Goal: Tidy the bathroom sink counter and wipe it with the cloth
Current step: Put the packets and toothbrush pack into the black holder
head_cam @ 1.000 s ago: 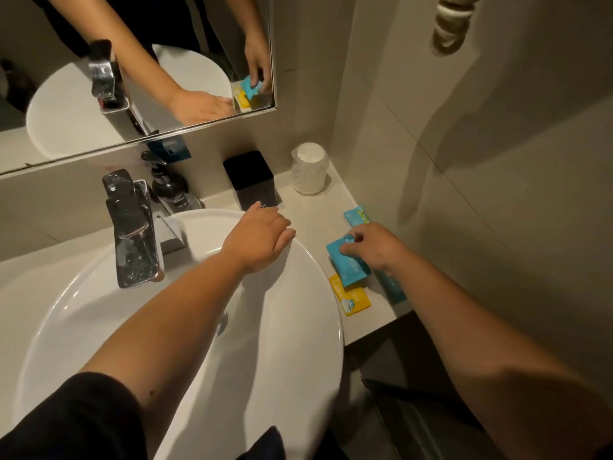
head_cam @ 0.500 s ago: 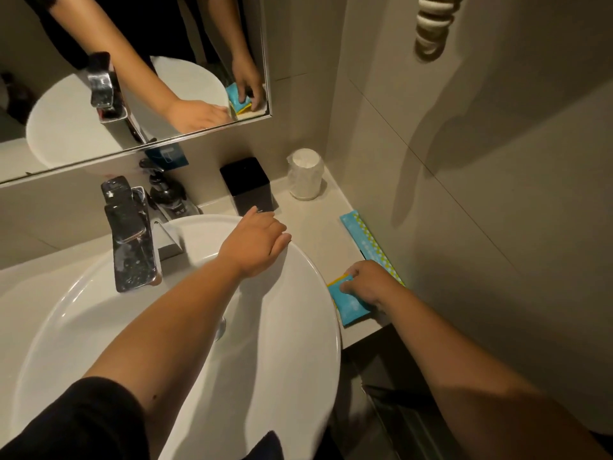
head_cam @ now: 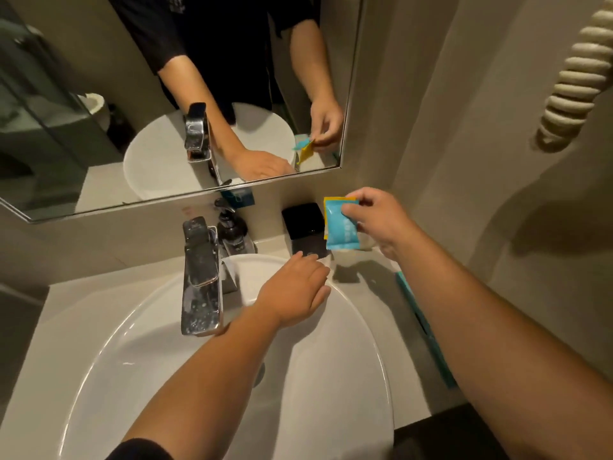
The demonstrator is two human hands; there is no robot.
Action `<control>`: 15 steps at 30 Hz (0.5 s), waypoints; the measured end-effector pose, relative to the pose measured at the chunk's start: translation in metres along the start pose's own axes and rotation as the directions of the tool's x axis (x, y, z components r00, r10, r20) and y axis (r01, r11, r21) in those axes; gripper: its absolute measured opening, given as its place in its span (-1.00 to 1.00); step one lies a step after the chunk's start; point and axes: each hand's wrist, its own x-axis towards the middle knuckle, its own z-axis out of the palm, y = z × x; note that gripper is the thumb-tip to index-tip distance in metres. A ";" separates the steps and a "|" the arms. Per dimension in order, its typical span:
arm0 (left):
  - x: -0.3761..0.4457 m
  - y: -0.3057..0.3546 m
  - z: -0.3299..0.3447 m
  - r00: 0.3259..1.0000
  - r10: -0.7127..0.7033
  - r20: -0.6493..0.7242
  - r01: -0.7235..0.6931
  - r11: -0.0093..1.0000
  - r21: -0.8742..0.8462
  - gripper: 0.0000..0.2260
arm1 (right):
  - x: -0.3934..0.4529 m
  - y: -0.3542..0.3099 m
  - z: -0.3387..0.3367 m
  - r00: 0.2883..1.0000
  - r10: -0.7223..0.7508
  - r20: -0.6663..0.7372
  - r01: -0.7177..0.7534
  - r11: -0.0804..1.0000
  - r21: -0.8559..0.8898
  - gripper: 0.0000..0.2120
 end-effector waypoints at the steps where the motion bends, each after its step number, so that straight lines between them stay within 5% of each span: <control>1: 0.000 -0.001 0.001 1.000 0.008 -0.015 -0.008 1.000 0.002 -0.63 | 0.013 -0.003 0.011 1.000 -0.020 0.002 0.020 1.000 -0.017 -0.85; 15: 0.003 -0.002 0.004 0.996 0.038 -0.078 -0.037 0.999 0.012 -0.70 | 0.075 0.035 0.067 0.999 -0.037 -0.019 0.030 0.958 -0.286 -0.97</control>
